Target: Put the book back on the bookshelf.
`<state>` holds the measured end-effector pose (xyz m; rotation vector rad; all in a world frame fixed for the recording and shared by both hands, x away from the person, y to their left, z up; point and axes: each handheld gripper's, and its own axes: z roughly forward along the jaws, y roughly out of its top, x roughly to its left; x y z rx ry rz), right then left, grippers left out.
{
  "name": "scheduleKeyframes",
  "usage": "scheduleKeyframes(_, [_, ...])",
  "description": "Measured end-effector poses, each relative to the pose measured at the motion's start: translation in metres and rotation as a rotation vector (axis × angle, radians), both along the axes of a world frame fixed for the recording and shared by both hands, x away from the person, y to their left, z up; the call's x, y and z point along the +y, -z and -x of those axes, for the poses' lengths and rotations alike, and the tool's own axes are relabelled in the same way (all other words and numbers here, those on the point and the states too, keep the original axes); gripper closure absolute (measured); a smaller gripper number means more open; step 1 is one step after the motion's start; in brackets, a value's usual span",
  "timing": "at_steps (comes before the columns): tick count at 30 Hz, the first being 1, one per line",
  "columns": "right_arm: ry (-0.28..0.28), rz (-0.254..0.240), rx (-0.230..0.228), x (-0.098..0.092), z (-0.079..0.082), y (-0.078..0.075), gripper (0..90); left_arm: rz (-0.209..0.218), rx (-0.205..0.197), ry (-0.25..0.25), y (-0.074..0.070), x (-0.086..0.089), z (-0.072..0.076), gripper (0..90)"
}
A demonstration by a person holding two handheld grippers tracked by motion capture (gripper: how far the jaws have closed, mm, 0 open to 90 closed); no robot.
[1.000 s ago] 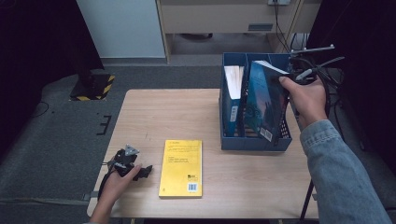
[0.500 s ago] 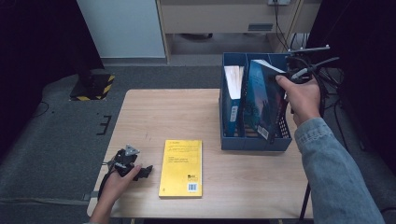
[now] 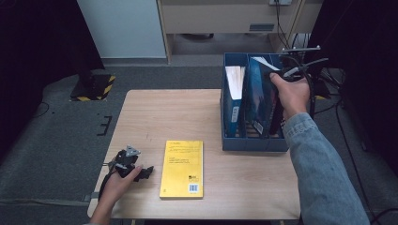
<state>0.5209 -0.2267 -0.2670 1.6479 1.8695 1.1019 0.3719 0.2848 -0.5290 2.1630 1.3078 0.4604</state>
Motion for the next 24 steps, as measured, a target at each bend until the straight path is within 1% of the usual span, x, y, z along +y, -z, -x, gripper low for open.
scheduleKeyframes(4, [0.012,-0.003,-0.007,0.003,-0.005,0.004,73.0,-0.001,0.001,0.001,0.0,0.0,0.0,0.0])
scheduleKeyframes(8, [0.02,-0.016,-0.012,0.004,-0.009,0.009,73.0,0.0,0.0,0.001,0.0,0.0,0.0,0.0])
scheduleKeyframes(14, [0.019,-0.011,-0.016,0.007,-0.012,0.012,73.0,0.0,0.0,0.004,0.0,0.0,0.0,0.0])
scheduleKeyframes(18, [0.027,-0.012,-0.021,0.008,-0.013,0.017,73.0,0.001,-0.002,0.004,0.0,0.0,0.0,0.0])
scheduleKeyframes(24, [0.019,-0.005,-0.015,0.01,-0.015,0.025,72.9,0.0,-0.001,0.003,0.0,-0.001,0.0,0.0])
